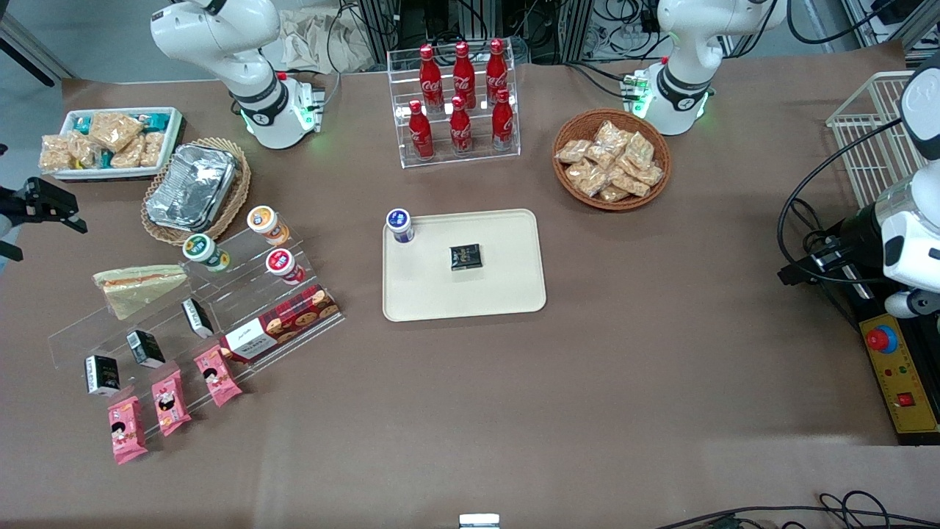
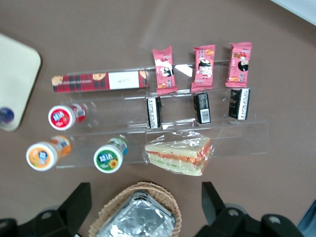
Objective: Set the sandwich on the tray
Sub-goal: 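Move the right gripper down over the wrapped sandwich on the acrylic rack, then close the right gripper on the wrapped sandwich and lift it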
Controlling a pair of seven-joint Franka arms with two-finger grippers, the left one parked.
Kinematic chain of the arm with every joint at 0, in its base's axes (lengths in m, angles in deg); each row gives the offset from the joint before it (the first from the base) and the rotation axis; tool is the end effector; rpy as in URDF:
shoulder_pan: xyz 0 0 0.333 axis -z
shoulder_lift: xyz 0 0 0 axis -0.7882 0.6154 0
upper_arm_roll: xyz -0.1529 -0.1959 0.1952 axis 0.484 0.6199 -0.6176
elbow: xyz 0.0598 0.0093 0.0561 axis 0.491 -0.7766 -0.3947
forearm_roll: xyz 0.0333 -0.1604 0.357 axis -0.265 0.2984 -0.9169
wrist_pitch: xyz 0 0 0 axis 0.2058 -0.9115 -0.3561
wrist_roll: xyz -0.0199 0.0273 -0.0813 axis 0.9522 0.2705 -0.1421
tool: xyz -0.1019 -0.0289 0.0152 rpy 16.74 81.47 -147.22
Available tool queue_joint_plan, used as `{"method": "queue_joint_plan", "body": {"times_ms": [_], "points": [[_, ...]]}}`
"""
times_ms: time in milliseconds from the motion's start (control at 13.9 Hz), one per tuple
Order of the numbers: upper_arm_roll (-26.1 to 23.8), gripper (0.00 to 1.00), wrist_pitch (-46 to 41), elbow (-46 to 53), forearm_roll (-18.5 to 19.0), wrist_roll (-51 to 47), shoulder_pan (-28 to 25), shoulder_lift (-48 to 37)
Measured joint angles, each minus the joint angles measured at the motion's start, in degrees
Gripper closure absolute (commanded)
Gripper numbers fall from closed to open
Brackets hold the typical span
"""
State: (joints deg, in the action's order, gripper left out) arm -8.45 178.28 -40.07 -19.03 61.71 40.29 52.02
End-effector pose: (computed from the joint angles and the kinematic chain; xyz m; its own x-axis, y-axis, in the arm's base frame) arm 0.5477 -0.0943 0.6113 0.8813 0.4725 -0.0068 0.4723 -0.8812 -0.0204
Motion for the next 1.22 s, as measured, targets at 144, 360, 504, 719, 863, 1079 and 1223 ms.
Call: {"method": "queue_joint_plan", "body": {"times_ms": [144, 360, 504, 719, 863, 1079, 1223], "points": [[0.05, 0.01, 0.01, -0.32, 0.00, 4.05, 0.29, 0.82], [0.07, 0.01, 0.01, -0.54, 0.00, 6.05, 0.30, 1.34], [0.08, 0.01, 0.02, -1.29, 0.01, 8.66, 0.30, 1.39], [0.12, 0.01, 1.14, -2.93, 0.06, 15.86, 1.47, 2.02], [0.16, 0.01, 3.85, -5.09, 0.07, 23.73, 2.82, 2.80], [0.21, 0.01, 9.26, -9.26, 0.09, 36.88, 5.00, 4.24], [0.25, 0.01, 11.68, -10.99, 0.10, 45.92, 6.05, 6.12]]}}
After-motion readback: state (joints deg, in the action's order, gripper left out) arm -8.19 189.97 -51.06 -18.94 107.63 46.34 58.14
